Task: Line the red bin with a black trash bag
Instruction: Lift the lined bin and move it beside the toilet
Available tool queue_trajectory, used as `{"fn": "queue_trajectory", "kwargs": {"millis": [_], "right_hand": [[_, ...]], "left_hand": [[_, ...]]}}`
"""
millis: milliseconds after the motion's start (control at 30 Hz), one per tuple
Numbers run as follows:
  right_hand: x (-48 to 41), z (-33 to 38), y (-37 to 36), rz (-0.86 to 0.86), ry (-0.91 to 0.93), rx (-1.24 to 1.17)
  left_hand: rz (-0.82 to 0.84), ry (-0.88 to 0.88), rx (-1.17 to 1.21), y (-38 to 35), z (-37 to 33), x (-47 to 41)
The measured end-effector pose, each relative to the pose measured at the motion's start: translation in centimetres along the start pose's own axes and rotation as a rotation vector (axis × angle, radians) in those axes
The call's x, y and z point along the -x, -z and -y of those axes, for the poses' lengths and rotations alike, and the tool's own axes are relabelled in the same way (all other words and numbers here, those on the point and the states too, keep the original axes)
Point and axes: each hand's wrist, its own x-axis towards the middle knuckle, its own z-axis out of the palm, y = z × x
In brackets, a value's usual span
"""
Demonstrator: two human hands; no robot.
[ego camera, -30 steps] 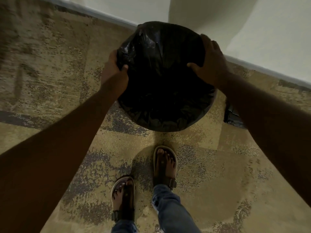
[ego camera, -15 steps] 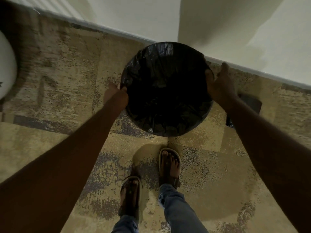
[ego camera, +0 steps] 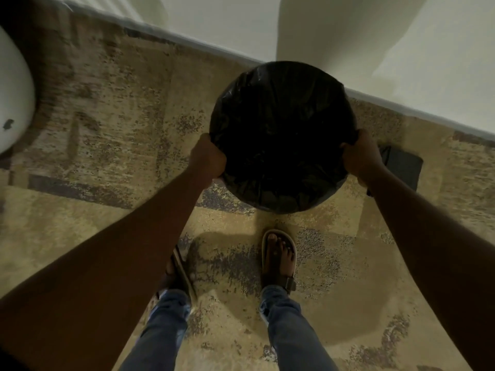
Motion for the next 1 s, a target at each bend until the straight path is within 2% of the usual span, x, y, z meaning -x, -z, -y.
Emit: {"fn": "queue_trajectory", "kwargs": {"millis": [200,467,767,1000], "right_hand": [[3.1,1.1,-1.0,-0.038,-0.021,0.038],[8.1,4.6,-2.3,-0.079,-0.01,-0.046],[13.2,13.8,-8.7,-0.039,0.11,-0.089],[14.9,21.8,-17.3,0.013,0.128,-0.06]], "left_hand": [[0.044,-0.051,0.05,2.4,0.9,1.6],[0.042,-0.087,0.113,7.4,3.1,3.3],[-0.055,-0.104,0.157,19.1,7.6,2.1],[-0.122,-0.051,0.181,29.6,11.2,-1.0]]}}
